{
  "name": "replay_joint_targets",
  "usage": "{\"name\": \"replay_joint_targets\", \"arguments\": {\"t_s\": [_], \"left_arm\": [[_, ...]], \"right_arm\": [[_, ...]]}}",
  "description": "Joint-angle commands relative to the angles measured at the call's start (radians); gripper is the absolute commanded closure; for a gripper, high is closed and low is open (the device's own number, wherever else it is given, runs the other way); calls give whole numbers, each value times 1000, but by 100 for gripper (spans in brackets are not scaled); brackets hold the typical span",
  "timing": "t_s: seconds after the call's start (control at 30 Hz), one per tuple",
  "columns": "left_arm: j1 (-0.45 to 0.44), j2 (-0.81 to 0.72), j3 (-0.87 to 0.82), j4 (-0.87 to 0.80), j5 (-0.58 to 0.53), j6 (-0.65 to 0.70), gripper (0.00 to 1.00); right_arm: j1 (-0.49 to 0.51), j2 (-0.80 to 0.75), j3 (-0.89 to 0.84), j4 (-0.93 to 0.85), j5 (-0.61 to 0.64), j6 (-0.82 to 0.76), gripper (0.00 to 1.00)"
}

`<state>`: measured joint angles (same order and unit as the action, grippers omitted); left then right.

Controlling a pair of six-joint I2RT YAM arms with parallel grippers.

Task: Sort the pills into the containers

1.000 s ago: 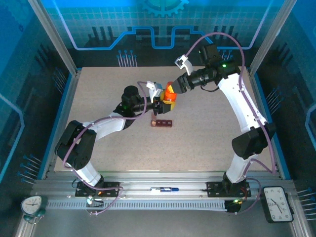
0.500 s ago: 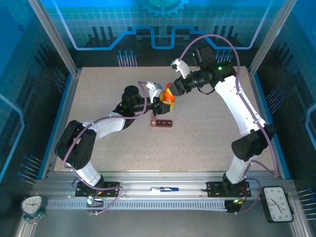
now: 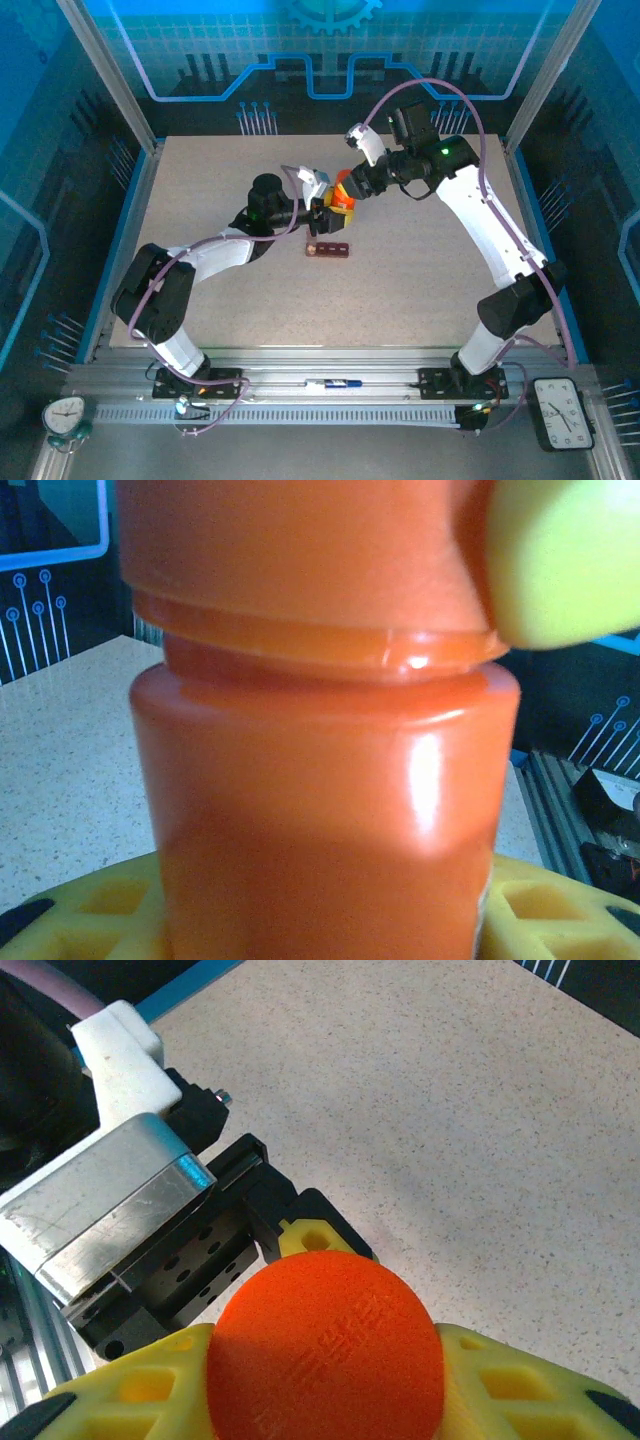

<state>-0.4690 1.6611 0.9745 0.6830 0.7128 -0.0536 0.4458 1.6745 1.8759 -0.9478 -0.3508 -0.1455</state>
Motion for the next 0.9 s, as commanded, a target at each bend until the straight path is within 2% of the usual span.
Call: {"name": "replay_joint_targets", "arguments": {"t_s": [0.0,0.5,0.73,0.87], "left_arm": [[0,-32,40,96,2,-7,85],[0,-44,32,121,-33,3,86],[0,-48,24,125,-39,9,86],[0,-54,23,113,-38,22,86]], "right_arm": [[19,2,-55,-18,-40,94,69],[26,-21,-231,184,-145,420,71],[26,-16,-231,196,-151,451,71],[26,-28,-218,184,-141,370,71]]}}
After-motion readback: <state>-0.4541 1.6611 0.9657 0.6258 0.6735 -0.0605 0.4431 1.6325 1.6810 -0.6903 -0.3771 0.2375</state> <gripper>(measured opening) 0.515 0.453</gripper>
